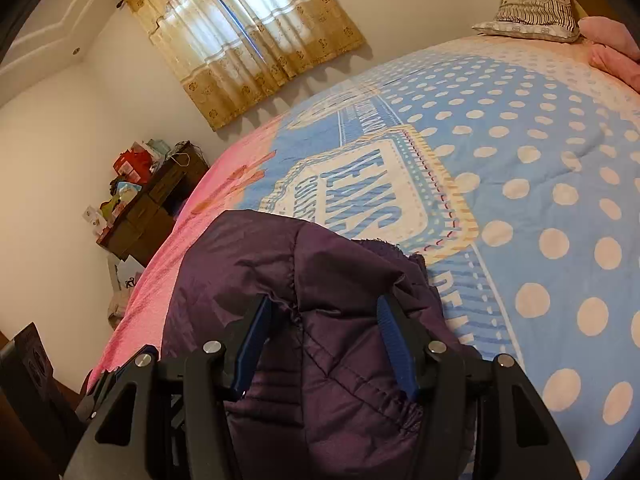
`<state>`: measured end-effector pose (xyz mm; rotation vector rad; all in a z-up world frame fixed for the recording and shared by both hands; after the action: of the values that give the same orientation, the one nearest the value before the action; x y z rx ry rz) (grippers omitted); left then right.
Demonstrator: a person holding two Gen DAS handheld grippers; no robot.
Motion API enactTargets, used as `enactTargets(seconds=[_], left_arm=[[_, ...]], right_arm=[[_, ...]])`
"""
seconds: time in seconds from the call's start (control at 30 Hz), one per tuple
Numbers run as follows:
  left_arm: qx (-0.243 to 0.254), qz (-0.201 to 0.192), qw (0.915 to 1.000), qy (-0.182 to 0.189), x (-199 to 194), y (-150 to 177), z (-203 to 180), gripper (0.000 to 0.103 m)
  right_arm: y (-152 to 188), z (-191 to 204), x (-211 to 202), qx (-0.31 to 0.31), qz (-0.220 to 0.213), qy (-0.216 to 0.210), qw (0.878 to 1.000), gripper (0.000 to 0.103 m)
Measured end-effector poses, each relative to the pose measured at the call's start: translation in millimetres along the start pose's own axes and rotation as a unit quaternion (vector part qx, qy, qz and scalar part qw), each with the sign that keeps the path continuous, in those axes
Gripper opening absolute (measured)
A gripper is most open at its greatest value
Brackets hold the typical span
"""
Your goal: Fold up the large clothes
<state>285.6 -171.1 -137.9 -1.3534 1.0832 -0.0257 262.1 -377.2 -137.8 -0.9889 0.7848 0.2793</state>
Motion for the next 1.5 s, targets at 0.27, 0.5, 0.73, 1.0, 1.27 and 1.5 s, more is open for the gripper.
enactTargets(seconds=[0.27, 0.5, 0.73, 1.0, 1.27, 1.5], left_arm=[[-0.031, 0.02, 0.999, 0.024, 7, 6, 3, 0.103], [-0.038, 0.019, 0.9989, 0.019, 9, 8, 2, 0.103], [-0.048, 0.017, 0.9985, 0.02, 12, 8, 5, 0.103], [-0.055, 0.018, 0.9979, 0.026, 13, 8, 8, 0.103], [-0.061, 0.019, 0.9975, 0.03, 15, 8, 10, 0.103], [-0.061, 0.019, 0.9975, 0.03, 14, 9, 10, 0.103]], right_arm=[[4, 1, 18, -0.003, -0.007, 0.004, 1.0, 0.057], [4, 0, 30, -0.01, -0.004, 0.011, 1.0, 0.057], [2, 0, 39, -0.018, -0.003, 0.017, 1.0, 0.057], [0, 3, 42, -0.02, -0.001, 0.015, 1.0, 0.057], [-1, 3, 42, -0.02, -0.001, 0.015, 1.0, 0.057], [-2, 4, 43, -0.018, -0.002, 0.013, 1.0, 0.057]])
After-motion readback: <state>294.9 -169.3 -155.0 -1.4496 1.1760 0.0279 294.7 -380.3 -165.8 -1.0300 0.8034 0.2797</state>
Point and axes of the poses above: each gripper's, at about its wrist camera, not at the fingertips, and x roughly the way its jaws point, z to its left, y to its underside, the point moved 1 cm from there along x, roughly the way its jaws point, and after that the axes turned 14 degrees about y, right-handed, at the moved point
